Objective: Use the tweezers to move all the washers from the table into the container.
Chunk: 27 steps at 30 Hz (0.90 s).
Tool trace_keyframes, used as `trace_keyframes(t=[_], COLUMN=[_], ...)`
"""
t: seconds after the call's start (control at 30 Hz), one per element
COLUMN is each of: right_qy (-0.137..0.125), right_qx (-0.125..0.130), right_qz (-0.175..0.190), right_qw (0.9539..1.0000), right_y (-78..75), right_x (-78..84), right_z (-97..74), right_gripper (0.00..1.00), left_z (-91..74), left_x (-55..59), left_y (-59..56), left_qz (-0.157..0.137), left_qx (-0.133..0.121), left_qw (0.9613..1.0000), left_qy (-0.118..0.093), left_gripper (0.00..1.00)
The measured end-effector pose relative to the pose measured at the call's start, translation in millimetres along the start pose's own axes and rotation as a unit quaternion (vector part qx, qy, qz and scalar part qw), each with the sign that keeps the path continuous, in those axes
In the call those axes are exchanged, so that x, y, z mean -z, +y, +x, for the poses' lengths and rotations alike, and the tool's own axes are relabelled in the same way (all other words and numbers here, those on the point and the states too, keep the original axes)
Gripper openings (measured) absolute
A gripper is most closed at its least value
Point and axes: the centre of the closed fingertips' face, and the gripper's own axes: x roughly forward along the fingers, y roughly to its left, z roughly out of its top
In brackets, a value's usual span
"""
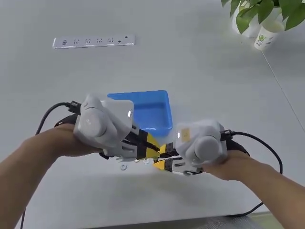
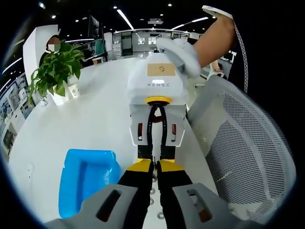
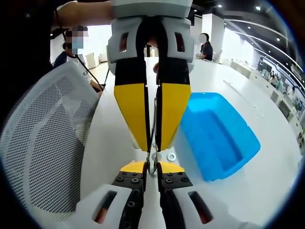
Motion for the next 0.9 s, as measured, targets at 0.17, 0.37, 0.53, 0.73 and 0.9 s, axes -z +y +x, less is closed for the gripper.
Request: trace_keyframes(t=[0.17, 0.37, 0.53, 0.73, 0.9], right_qy=[0.001, 0.001, 0.002, 0.003, 0.001], right_qx=[0.0, -0.001, -0.001, -0.002, -0.002], right_qz=[0.004, 0.008, 0.006, 0.003, -0.003], right_qw=[1.0, 1.0, 1.0, 1.0, 1.0], right_y=[0.2, -0.1, -0.1, 1.4, 2.0], right_x=[0.6, 0.3, 0.5, -0.9, -6.3], right_z=[-0.1, -0.1, 0.2, -0.2, -3.5], right_gripper=[0.1, 0.1, 0.1, 0.1, 0.1], left_z=[-0.2, -0.3, -0.3, -2.1, -7.2], left_x=[0.2, 0.2, 0.5, 0.0, -3.3], left_y=[-0.7, -0.7, -0.8, -2.4, -3.1], left_qz=[0.0, 0.0, -0.001, 0.002, 0.001], left_qx=[0.001, 0.001, 0.001, 0.001, -0.002], left_qw=[1.0, 1.0, 1.0, 1.0, 1.0], left_qy=[0.001, 0.002, 0.004, 0.009, 0.007], left_gripper=[0.07, 0.07, 0.07, 0.07, 0.07])
